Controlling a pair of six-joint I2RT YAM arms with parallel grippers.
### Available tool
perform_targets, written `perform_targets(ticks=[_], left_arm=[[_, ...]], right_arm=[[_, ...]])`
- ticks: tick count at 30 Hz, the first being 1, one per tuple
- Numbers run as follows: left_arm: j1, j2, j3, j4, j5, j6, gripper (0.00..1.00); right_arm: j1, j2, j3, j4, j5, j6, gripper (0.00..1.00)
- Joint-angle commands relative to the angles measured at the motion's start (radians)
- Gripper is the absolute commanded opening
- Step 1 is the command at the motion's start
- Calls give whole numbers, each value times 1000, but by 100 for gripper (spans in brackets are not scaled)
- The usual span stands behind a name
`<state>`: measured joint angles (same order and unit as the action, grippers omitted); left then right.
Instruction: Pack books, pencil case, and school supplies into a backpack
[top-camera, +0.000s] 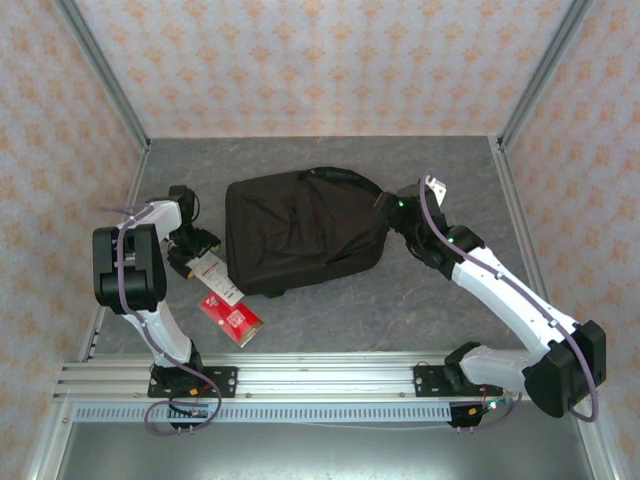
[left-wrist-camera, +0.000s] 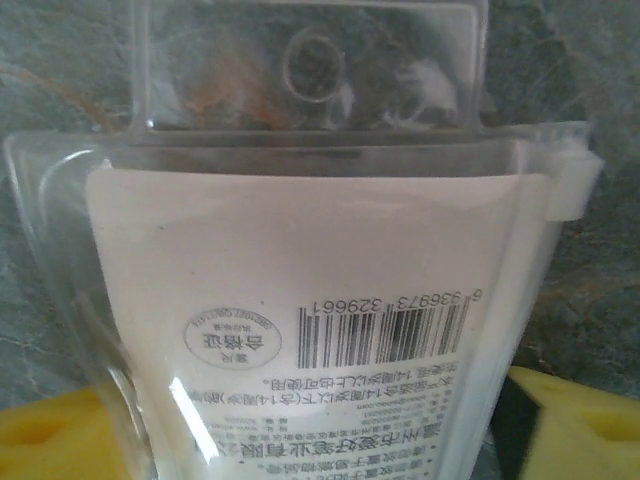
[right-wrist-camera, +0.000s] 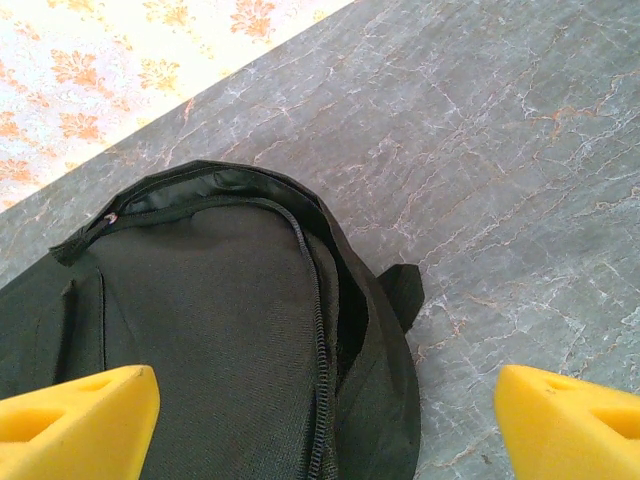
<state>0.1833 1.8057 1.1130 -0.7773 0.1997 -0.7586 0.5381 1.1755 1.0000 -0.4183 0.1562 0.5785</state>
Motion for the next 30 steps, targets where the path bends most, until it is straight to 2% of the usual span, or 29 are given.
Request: perform_targets(ticks=[1, 5, 9, 17, 30], left_arm=[[2, 49, -26, 34, -34, -16, 67], [3, 23, -26, 18, -47, -6, 58], [3, 1, -28, -5, -67, 4, 55], [3, -113, -2, -95, -119, 40, 54], [2, -448, 30, -245, -220, 94, 54]], right_arm=[[5, 3, 4, 7, 13, -2, 87], [5, -9, 3, -4, 21, 1, 87], [5, -25, -9, -6, 28, 7, 87], [5, -47, -14, -19, 23, 21, 87], [6, -52, 10, -24, 3, 29, 86]])
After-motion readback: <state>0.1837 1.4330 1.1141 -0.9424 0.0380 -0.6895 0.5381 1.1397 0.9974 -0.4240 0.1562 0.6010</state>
